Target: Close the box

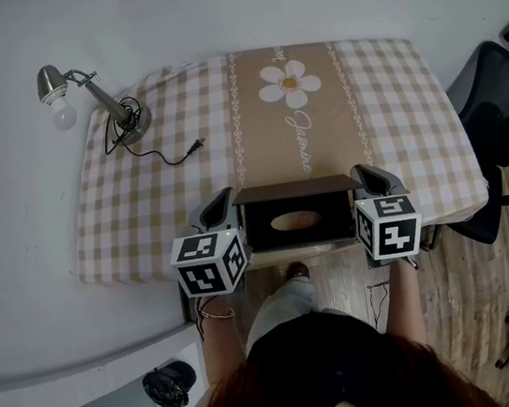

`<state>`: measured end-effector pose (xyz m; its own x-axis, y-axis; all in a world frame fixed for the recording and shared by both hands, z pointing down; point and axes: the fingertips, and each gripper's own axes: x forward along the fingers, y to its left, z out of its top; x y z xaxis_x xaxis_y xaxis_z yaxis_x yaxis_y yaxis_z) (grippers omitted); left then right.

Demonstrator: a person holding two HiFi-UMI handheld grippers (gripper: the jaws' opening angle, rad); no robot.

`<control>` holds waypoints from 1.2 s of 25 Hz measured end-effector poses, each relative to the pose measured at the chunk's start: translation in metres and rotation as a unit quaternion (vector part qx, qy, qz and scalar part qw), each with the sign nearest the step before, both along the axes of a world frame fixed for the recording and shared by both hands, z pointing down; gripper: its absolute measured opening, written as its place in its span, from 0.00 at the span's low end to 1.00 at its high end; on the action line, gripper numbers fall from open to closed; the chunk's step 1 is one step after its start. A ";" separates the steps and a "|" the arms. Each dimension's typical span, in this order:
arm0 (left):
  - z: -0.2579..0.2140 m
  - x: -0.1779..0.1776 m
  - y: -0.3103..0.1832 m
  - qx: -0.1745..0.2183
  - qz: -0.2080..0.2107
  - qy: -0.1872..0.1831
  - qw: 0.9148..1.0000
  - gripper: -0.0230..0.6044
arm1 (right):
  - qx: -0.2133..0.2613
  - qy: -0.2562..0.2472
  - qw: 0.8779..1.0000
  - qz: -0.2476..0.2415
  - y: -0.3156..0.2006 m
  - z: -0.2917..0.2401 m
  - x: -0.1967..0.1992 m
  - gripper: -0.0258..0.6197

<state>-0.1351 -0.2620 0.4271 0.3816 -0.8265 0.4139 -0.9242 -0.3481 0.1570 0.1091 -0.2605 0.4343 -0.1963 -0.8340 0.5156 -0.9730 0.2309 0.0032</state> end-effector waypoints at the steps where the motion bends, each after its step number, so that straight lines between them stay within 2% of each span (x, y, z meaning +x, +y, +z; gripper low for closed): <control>1: 0.001 0.000 0.001 -0.001 -0.001 0.001 1.000 0.08 | 0.000 -0.001 1.000 0.000 0.001 0.001 0.000 0.07; 30: 0.012 0.000 0.025 -0.023 -0.007 0.014 1.000 0.08 | -0.024 -0.023 0.999 -0.023 0.023 0.014 -0.010 0.07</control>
<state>-0.1350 -0.2366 0.4389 0.3824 -0.8116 0.4417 -0.9239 -0.3272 0.1986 0.0987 -0.2372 0.4480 -0.2577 -0.7985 0.5441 -0.9602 0.2742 -0.0524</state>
